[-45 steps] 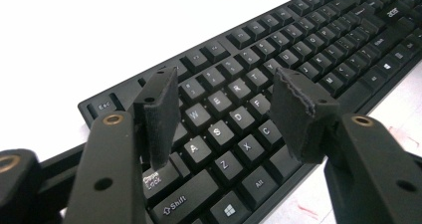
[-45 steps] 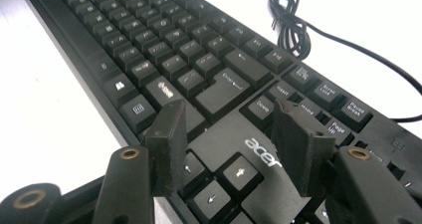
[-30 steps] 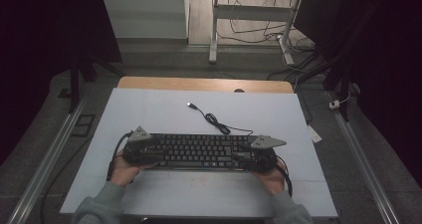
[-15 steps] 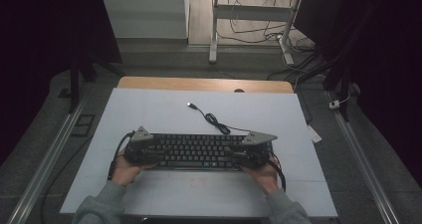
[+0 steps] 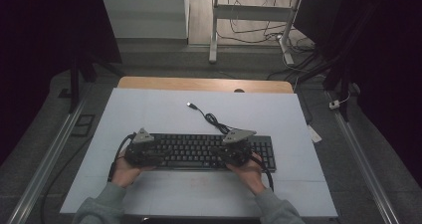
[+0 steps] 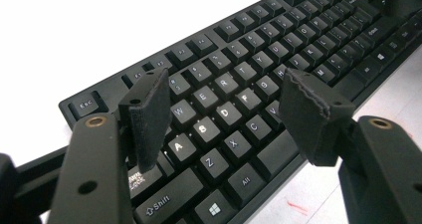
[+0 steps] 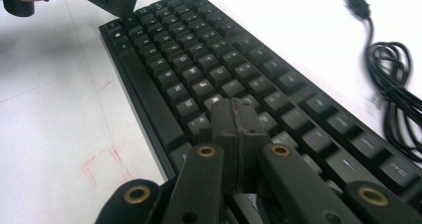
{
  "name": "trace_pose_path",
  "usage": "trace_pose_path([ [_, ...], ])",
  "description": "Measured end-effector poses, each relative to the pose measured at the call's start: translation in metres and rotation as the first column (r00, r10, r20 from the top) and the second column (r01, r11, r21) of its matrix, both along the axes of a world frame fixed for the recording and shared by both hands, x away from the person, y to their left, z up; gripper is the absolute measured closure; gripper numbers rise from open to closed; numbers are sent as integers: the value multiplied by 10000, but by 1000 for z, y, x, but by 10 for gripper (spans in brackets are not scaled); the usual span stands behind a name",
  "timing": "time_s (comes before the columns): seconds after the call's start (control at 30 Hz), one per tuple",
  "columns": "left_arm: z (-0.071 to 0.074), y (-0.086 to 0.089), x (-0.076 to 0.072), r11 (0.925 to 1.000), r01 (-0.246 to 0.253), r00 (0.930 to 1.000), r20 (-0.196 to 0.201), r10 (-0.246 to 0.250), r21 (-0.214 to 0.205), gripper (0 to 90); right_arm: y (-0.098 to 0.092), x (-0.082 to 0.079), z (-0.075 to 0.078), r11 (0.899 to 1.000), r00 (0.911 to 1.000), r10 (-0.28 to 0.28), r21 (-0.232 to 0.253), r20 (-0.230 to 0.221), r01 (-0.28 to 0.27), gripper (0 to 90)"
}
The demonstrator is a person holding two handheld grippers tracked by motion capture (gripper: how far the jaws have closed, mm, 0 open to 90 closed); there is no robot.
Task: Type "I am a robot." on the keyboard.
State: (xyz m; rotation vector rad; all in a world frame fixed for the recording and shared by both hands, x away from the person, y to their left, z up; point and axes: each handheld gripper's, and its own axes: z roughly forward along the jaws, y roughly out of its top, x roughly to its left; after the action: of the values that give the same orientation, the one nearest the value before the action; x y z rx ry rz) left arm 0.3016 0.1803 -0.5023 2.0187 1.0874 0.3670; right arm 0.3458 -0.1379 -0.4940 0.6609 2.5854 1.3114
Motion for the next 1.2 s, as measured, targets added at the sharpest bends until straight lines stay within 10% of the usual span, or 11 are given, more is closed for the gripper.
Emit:
trace_pose_path([
  [0.5, -2, -1, -1, 9998, 68, 10000, 17, -68, 170, 367, 44, 2, -13, 9946, 9968, 744, -700, -298, -763, 895],
  [1.2, -3, 2, 0, 9997, -58, 9999, 90, 56, 216, 363, 55, 5, -22, 9907, 9966, 778, -1098, -265, -803, 895],
])
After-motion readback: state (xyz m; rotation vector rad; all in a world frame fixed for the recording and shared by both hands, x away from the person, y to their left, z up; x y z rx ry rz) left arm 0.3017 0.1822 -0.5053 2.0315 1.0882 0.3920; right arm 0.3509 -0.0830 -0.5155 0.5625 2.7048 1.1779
